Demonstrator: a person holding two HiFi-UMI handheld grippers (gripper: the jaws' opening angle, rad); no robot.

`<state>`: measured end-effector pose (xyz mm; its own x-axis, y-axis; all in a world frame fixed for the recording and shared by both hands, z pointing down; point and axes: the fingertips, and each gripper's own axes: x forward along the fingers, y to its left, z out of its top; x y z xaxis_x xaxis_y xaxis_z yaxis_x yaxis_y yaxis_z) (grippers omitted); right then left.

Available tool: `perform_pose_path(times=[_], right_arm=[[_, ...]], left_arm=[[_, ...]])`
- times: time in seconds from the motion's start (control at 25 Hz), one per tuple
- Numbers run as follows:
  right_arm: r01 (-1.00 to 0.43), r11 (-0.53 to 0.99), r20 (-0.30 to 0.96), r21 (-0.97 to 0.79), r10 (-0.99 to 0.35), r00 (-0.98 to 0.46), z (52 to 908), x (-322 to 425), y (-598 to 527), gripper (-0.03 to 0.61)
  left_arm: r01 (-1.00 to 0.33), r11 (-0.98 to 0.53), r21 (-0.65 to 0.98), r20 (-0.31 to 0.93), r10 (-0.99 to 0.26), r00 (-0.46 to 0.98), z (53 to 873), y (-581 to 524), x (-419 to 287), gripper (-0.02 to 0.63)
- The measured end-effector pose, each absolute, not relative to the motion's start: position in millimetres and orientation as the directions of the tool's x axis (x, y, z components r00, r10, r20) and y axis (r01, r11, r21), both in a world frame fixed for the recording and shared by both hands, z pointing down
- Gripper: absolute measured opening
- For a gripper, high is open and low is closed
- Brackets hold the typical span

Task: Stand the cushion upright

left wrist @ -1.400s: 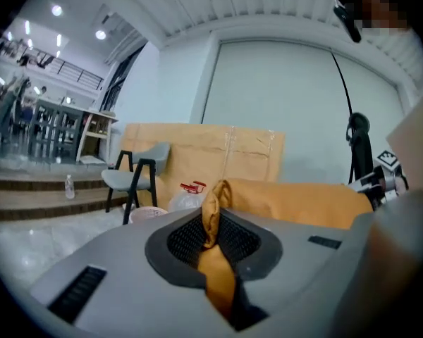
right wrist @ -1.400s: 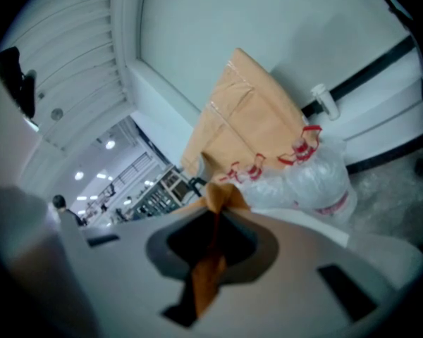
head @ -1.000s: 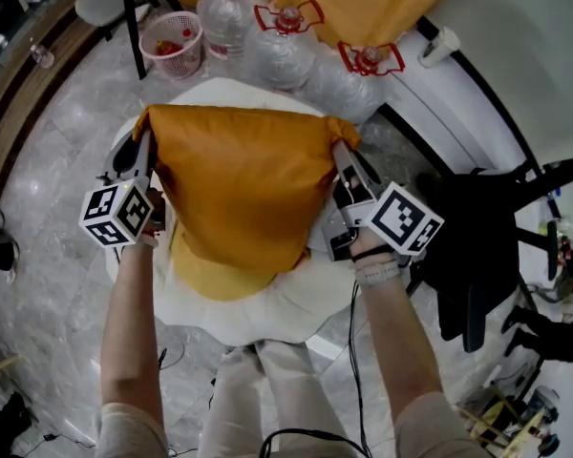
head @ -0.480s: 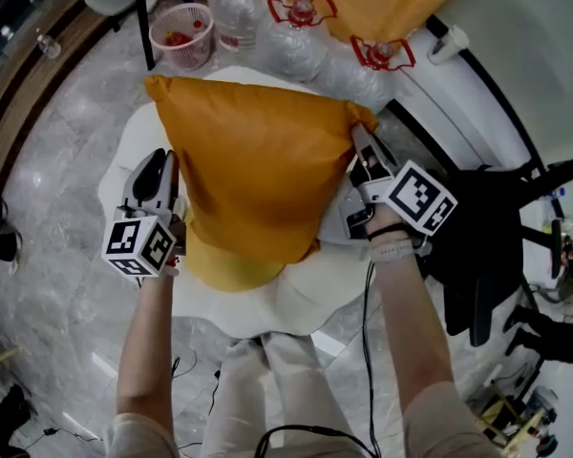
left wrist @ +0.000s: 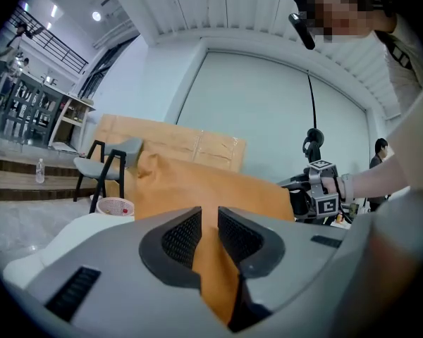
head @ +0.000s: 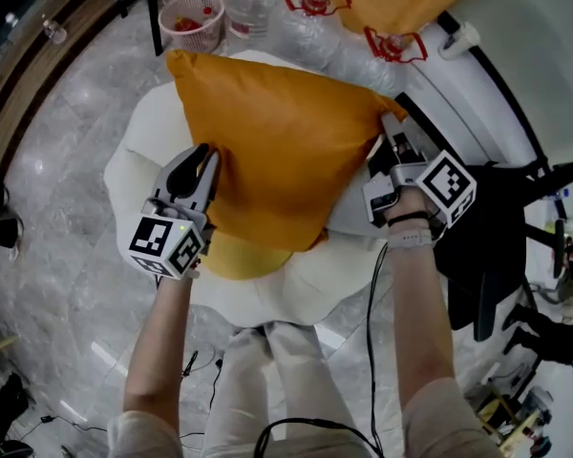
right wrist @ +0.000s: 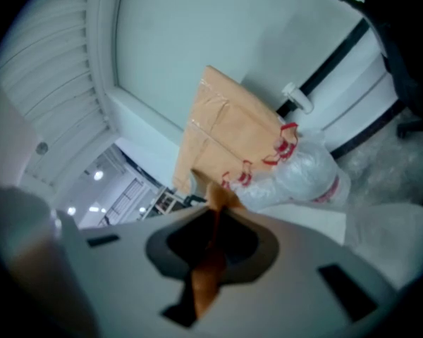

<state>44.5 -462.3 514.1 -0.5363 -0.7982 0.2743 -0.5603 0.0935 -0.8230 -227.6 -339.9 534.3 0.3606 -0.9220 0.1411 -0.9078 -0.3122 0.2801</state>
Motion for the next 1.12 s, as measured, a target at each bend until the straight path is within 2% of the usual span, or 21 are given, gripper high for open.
perform_pose_path(times=[0.24,0.68,0.8,0.92,1.0,1.12], right_arm=[[-0.602,0.103,0.292,-0.792,-0.802,-0.521,518,48,-456,0.037],[-0.643,0.228,0.278,-0.731,-0.762,-0.586,504,33,-443,0.046],[-0.653,0.313,0.238,-0.689,-0.754,-0.612,493,30,-434,0.070],[-0.662,0.336,0.209,-0.670,-0.770,-0.603,488,34,-424,0.094],[-0.663,0.337,0.196,-0.669,-0.780,-0.594,488,38,-419,0.179],[-0.666,0.328,0.199,-0.670,-0.785,-0.586,490,42,-412,0.187]], left_arm=[[-0.901,-0.312,0.300,0.131,-0.923,0.363,534,-345,-236,0.077],[-0.878,-0.335,0.341,0.147,-0.904,0.402,552,-331,-207,0.077],[-0.881,-0.325,0.343,0.134,-0.912,0.388,546,-324,-209,0.077],[-0.881,-0.326,0.344,0.116,-0.916,0.384,541,-312,-212,0.075],[-0.876,-0.327,0.353,0.116,-0.914,0.388,540,-304,-214,0.073],[-0.876,-0.328,0.353,0.120,-0.913,0.390,538,-291,-218,0.027]])
